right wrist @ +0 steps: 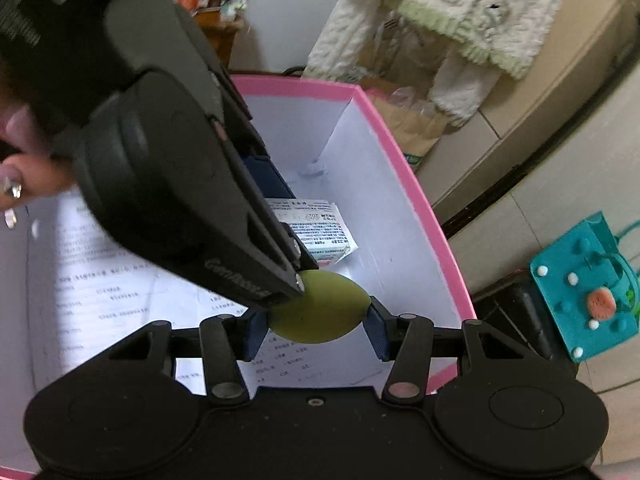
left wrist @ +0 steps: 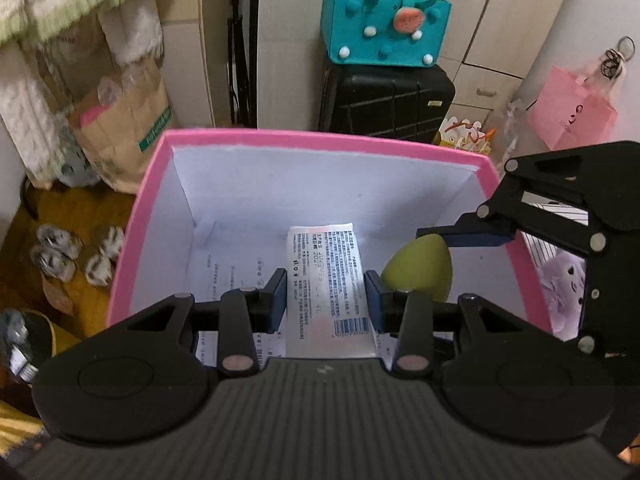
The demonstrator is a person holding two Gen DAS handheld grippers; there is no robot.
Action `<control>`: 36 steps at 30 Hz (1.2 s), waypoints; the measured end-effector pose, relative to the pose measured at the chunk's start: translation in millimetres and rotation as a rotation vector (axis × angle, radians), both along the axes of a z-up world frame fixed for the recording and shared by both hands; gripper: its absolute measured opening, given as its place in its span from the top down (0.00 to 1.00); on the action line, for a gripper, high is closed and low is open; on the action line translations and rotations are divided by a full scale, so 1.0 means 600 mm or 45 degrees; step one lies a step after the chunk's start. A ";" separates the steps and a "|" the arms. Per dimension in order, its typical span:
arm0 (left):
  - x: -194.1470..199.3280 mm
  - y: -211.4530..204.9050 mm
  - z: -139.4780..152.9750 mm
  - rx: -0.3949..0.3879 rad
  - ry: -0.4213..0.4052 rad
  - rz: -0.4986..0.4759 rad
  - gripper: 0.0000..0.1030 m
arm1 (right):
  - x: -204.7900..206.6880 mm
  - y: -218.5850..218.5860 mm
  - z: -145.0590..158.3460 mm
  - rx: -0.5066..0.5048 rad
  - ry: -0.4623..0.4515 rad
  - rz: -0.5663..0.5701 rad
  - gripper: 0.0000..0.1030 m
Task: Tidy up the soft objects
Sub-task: 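Open both grippers to drop the packet and sponge into the box, then move both tools back toward the remaining plush items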
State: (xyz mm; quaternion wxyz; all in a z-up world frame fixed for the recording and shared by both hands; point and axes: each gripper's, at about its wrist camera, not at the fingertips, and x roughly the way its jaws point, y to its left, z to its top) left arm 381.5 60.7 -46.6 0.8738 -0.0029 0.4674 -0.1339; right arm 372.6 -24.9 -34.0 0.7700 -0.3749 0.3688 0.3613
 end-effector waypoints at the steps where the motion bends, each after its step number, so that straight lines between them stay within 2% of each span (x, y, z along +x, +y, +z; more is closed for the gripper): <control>1: 0.004 0.003 -0.005 -0.016 0.015 0.007 0.62 | 0.003 0.000 -0.001 -0.006 0.003 0.008 0.46; 4: 0.014 0.012 -0.015 -0.041 0.033 0.021 0.62 | 0.009 0.003 -0.006 0.008 0.017 0.024 0.44; 7: 0.020 0.012 -0.023 -0.029 0.034 0.034 0.61 | 0.011 0.004 -0.015 -0.010 -0.014 0.025 0.42; 8: 0.022 0.010 -0.024 -0.029 0.038 0.032 0.59 | 0.009 0.003 -0.017 -0.016 -0.034 0.018 0.41; 9: 0.023 0.010 -0.024 -0.033 0.038 0.034 0.52 | 0.006 0.000 -0.017 -0.016 -0.055 0.009 0.38; 11: 0.018 0.008 -0.014 -0.033 0.004 0.037 0.41 | 0.000 -0.007 -0.014 0.009 -0.091 -0.010 0.32; 14: -0.004 0.005 0.012 0.026 -0.112 0.027 0.39 | -0.011 -0.023 0.005 0.082 -0.116 -0.071 0.29; 16: -0.023 0.006 0.035 0.058 -0.170 0.000 0.38 | -0.024 -0.039 0.022 0.157 -0.098 -0.101 0.29; 20: -0.062 0.020 0.083 0.079 -0.194 -0.039 0.38 | -0.061 -0.071 0.057 0.257 -0.082 -0.161 0.29; 25: -0.126 0.015 0.122 0.233 -0.246 -0.107 0.37 | -0.112 -0.111 0.101 0.365 -0.027 -0.253 0.29; 28: -0.168 0.011 0.143 0.278 -0.240 -0.139 0.35 | -0.146 -0.134 0.126 0.435 0.027 -0.323 0.29; 31: -0.203 0.010 0.160 0.276 -0.209 -0.159 0.35 | -0.186 -0.161 0.142 0.501 0.096 -0.385 0.29; 36: -0.262 0.005 0.180 0.311 -0.179 -0.208 0.32 | -0.245 -0.198 0.152 0.542 0.174 -0.430 0.29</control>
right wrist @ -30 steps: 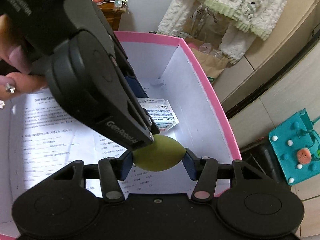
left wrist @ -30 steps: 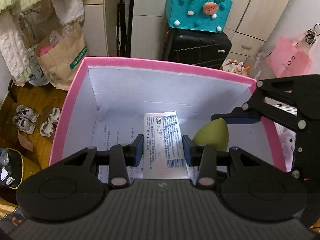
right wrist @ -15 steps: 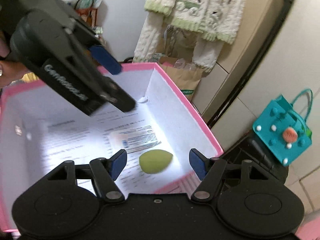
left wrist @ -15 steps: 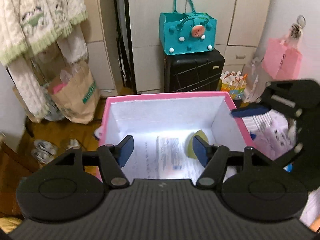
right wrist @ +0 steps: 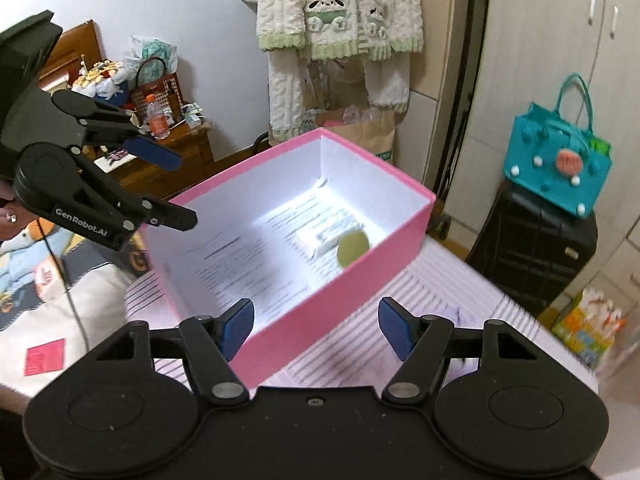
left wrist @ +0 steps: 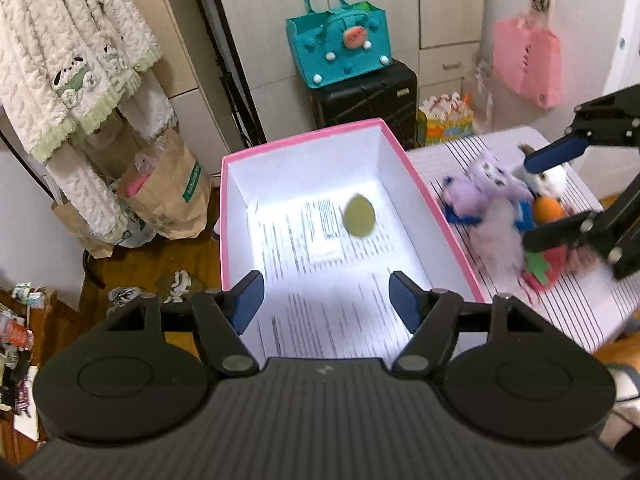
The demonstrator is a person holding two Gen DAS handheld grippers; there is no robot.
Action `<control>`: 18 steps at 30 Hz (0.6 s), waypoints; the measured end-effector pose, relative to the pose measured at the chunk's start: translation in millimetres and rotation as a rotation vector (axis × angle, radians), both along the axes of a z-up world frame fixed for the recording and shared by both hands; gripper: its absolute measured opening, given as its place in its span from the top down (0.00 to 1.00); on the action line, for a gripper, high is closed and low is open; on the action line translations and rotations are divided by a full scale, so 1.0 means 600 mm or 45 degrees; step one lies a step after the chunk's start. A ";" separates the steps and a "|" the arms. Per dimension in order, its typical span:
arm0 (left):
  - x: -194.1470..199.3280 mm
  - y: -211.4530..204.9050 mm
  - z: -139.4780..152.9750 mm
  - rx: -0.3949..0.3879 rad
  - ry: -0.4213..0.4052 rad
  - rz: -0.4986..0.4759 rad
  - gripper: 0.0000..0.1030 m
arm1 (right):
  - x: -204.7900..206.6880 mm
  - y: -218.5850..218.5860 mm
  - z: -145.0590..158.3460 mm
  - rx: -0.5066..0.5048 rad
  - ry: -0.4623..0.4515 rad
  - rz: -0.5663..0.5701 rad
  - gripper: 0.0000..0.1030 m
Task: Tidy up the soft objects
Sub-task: 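Move both tools back toward the remaining plush items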
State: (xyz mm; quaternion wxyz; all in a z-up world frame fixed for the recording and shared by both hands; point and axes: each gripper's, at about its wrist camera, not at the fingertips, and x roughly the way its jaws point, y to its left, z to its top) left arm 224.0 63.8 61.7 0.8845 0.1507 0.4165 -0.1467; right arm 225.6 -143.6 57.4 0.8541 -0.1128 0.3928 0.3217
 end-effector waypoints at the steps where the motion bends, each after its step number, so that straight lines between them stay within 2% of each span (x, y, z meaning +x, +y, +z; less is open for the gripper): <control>1: -0.013 -0.001 0.004 0.010 0.002 -0.009 0.32 | -0.012 -0.007 0.002 0.007 0.008 -0.005 0.29; 7: -0.083 -0.017 0.015 0.039 -0.025 -0.090 0.27 | -0.081 -0.044 0.001 0.014 -0.004 -0.025 0.29; 11: -0.125 -0.031 0.006 0.073 -0.056 -0.154 0.25 | -0.115 -0.069 -0.020 0.002 0.000 -0.047 0.28; 18: -0.173 -0.065 -0.024 0.010 -0.018 -0.265 0.25 | -0.156 -0.100 -0.076 0.000 0.044 -0.082 0.28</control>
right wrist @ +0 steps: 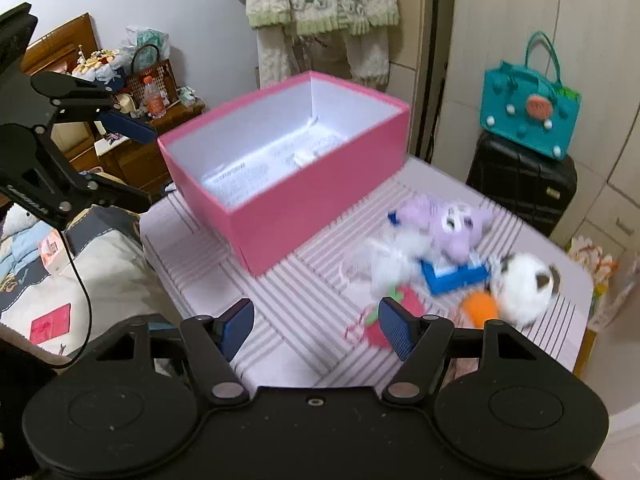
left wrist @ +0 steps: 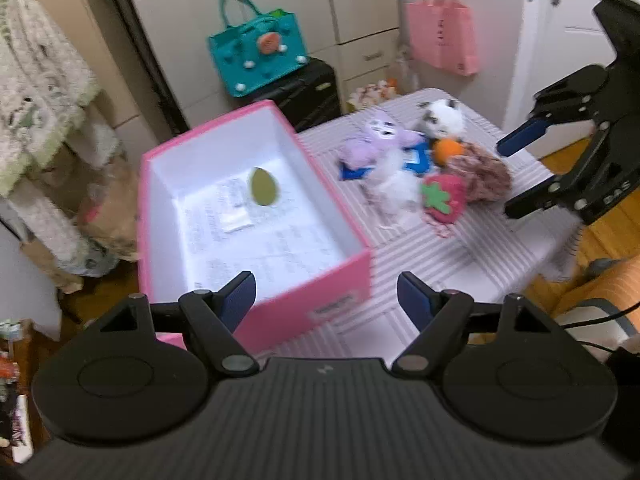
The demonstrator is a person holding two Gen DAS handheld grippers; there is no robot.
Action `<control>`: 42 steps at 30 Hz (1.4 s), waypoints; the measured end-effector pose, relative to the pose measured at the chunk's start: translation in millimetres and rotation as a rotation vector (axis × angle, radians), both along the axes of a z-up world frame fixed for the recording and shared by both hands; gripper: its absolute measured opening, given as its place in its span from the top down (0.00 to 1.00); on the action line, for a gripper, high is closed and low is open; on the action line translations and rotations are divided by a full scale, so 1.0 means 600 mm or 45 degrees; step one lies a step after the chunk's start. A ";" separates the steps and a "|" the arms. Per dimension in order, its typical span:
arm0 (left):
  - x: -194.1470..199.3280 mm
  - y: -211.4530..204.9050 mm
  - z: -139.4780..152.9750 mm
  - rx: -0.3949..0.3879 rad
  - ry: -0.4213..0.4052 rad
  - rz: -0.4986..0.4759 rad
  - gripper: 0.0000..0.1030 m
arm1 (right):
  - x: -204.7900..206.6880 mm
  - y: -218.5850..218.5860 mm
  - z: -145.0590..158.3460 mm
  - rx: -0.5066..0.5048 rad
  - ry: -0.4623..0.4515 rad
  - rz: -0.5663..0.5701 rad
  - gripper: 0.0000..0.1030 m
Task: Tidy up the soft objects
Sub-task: 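Move both tools back toward the remaining plush items, then grasp the pink strawberry plush with the right gripper while the left gripper grasps the white mesh puff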
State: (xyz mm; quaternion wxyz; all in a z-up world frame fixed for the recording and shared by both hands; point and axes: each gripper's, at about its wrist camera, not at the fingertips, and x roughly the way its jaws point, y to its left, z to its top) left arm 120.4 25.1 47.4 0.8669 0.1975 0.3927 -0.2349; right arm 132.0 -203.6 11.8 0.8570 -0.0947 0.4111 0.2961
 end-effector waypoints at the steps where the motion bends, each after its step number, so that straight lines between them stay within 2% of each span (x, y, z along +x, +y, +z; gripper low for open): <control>1: -0.005 -0.006 -0.006 -0.014 0.009 -0.016 0.25 | -0.004 -0.004 -0.007 0.001 0.006 -0.007 0.28; 4: -0.012 -0.026 -0.024 -0.043 0.034 -0.018 0.25 | -0.019 -0.011 -0.023 -0.021 0.006 -0.018 0.28; 9: -0.033 -0.065 -0.043 -0.079 0.055 -0.103 0.25 | -0.045 -0.017 -0.045 -0.046 -0.043 -0.017 0.28; 15: -0.037 -0.104 -0.050 -0.141 0.012 -0.185 0.27 | -0.053 -0.019 -0.087 -0.055 -0.136 -0.023 0.28; 18: -0.032 -0.115 -0.057 -0.192 -0.022 -0.180 0.28 | -0.046 -0.019 -0.115 -0.042 -0.193 -0.059 0.28; 22: -0.004 -0.137 -0.074 -0.254 -0.025 -0.136 0.30 | -0.026 -0.024 -0.152 0.042 -0.239 -0.097 0.28; 25: 0.010 -0.160 -0.086 -0.242 -0.119 -0.146 0.30 | -0.016 -0.021 -0.171 0.008 -0.355 -0.121 0.28; 28: 0.025 -0.193 -0.101 -0.121 -0.281 -0.105 0.30 | -0.003 -0.019 -0.184 -0.040 -0.416 -0.128 0.28; 30: 0.043 -0.210 -0.109 -0.078 -0.328 -0.077 0.31 | 0.007 -0.019 -0.192 -0.061 -0.429 -0.133 0.28; 32: 0.069 -0.223 -0.120 -0.079 -0.293 -0.047 0.35 | 0.015 -0.017 -0.201 -0.072 -0.423 -0.115 0.28; 36: 0.124 -0.239 -0.144 -0.146 -0.122 -0.014 0.44 | 0.029 -0.013 -0.215 -0.075 -0.387 -0.096 0.28; 42: 0.176 -0.265 -0.189 -0.147 -0.009 0.026 0.47 | 0.042 -0.018 -0.228 -0.067 -0.371 -0.130 0.28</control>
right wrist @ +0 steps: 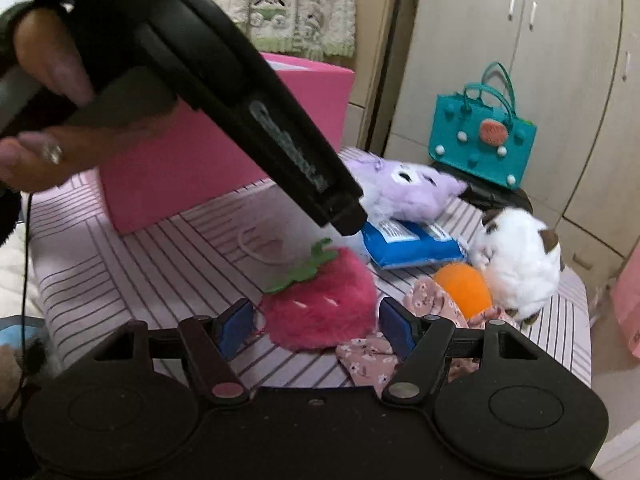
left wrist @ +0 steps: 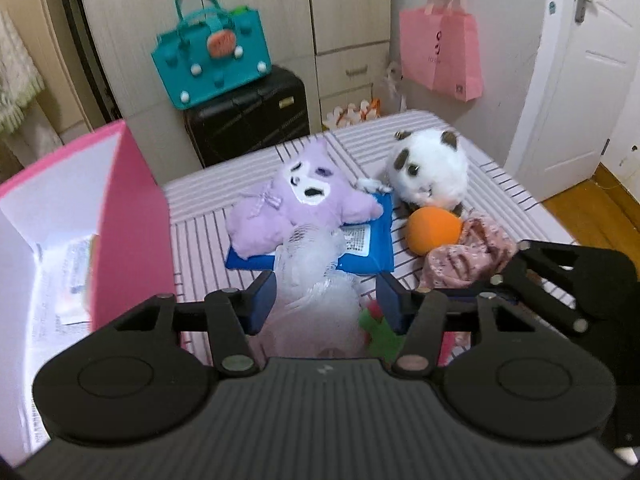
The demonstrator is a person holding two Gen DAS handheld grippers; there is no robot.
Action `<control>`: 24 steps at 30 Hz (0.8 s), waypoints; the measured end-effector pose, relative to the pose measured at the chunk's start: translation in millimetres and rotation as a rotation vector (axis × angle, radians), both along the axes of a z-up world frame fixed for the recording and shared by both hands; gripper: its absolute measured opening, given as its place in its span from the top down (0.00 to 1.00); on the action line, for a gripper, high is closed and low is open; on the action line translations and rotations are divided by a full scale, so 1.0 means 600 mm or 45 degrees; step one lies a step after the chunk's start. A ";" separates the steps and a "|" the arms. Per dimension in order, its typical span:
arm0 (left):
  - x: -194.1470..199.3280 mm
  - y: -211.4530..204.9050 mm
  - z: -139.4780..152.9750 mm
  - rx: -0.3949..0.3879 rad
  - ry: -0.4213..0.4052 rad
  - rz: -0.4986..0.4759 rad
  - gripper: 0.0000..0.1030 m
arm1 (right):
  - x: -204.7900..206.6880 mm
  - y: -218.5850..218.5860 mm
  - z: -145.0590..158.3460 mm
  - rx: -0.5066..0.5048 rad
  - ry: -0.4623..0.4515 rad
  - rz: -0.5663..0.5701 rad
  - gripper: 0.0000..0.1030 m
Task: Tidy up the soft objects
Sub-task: 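Grasp the pink strawberry plush with the right gripper while the left gripper grasps the white mesh puff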
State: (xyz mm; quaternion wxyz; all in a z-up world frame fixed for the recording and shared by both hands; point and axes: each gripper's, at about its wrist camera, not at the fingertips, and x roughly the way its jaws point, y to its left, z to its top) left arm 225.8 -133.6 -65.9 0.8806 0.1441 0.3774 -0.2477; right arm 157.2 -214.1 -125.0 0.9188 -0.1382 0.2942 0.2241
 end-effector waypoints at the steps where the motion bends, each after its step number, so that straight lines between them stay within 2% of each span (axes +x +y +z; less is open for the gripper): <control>1: 0.008 -0.003 -0.008 0.012 0.012 0.015 0.47 | 0.001 -0.002 -0.001 0.015 0.001 -0.003 0.28; 4: 0.022 -0.003 -0.026 0.033 -0.004 0.076 0.47 | -0.001 -0.003 -0.005 0.036 -0.014 -0.013 0.31; 8: 0.027 0.002 -0.041 0.004 0.031 0.094 0.47 | -0.017 0.005 -0.011 0.005 -0.087 0.015 0.45; 11: 0.023 0.005 -0.048 0.003 0.022 0.113 0.48 | -0.023 0.008 -0.013 -0.007 -0.108 0.021 0.47; 16: 0.029 0.010 -0.065 -0.025 0.049 0.163 0.48 | -0.018 0.000 -0.013 0.058 -0.060 -0.004 0.49; 21: 0.027 0.019 -0.071 -0.074 0.063 0.165 0.65 | -0.012 -0.009 -0.012 0.131 -0.007 -0.038 0.53; 24: 0.023 0.024 -0.068 -0.086 0.069 0.167 0.66 | -0.010 -0.012 -0.007 0.165 0.015 -0.035 0.54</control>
